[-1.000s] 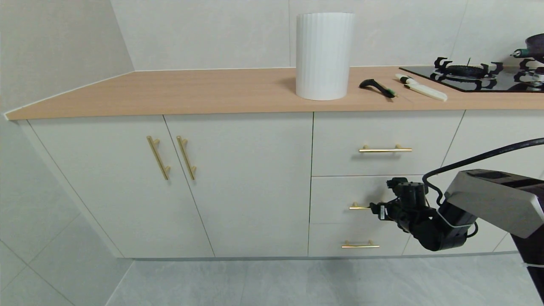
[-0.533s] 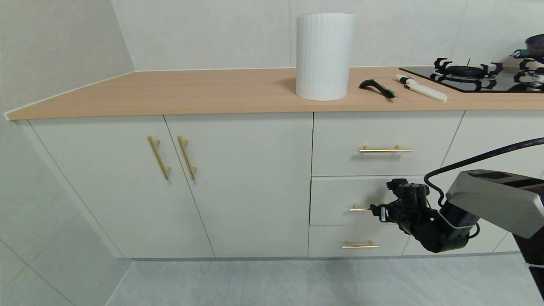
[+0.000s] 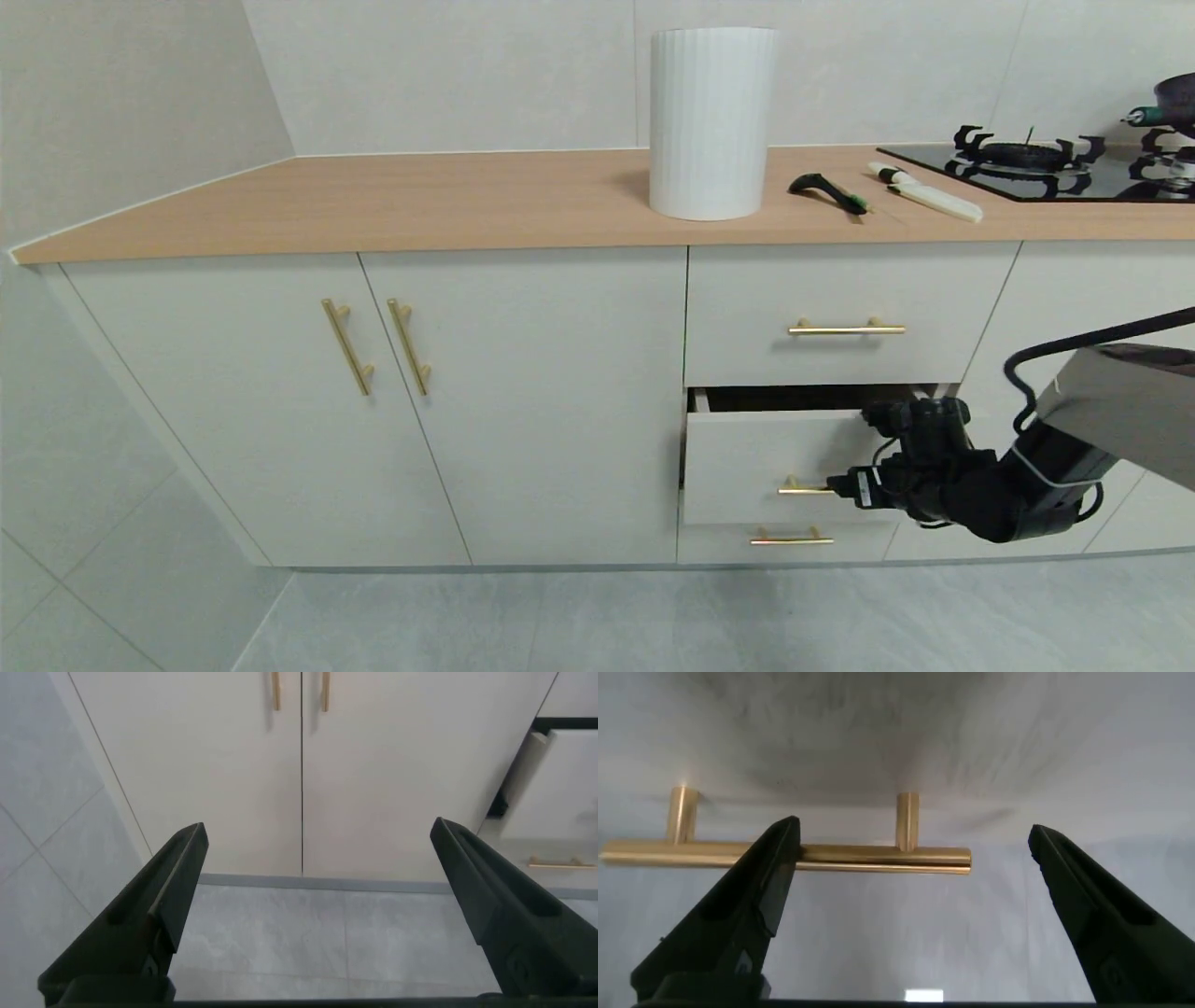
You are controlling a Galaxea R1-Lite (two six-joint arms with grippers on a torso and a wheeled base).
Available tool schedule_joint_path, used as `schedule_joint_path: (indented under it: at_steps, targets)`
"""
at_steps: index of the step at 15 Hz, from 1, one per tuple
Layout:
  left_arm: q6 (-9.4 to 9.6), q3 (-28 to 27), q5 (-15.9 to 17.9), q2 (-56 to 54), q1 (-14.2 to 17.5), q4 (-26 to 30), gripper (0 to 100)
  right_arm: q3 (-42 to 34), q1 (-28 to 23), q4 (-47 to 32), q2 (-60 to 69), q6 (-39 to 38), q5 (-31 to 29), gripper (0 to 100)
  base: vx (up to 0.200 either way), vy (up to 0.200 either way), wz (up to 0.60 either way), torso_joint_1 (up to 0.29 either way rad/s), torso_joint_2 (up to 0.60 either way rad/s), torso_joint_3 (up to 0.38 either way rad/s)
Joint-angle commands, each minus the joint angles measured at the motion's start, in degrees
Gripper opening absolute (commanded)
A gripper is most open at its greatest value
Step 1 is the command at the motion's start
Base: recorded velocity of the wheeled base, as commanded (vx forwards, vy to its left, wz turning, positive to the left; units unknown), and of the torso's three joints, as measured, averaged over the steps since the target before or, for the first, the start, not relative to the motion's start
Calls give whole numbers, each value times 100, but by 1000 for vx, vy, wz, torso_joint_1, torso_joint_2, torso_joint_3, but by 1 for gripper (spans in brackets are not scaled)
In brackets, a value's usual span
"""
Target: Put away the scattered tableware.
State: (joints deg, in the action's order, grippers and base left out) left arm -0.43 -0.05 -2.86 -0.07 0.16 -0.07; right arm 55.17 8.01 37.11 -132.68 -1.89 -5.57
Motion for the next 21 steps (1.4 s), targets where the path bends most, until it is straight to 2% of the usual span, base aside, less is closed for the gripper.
schedule_joint_path:
  at_steps: [1,3,7,11,14,19,21]
  targets:
    - [-1,-4,-4,7,2,-1,100,-165,25,-1883,2326,-13,663,100,0,0,0,0,0,0]
    - [-1,5,-4,7,2,-1,100,28,87,-2911,3293,-22,926,100,0,0,0,0,0,0]
    - [-1,5,-4,7,2,-1,100,108,192,-3069,3539,-48,891,100,0,0,0,0,0,0]
    - [-1,5,-4,7,2,-1,100,64,254,-2428,2827,-40,724,100,0,0,0,0,0,0]
    - [-1,5,-4,7,2,-1,100,99,526,-1760,1992,-57,-41,100,0,0,0,0,0,0]
    - [-1,5,-4,7,2,-1,100,99,597,-898,1289,-84,-243,100,0,0,0,0,0,0]
    - [-1,5,-4,7,2,-1,100,99,597,-837,1245,-84,-251,100,0,0,0,0,0,0]
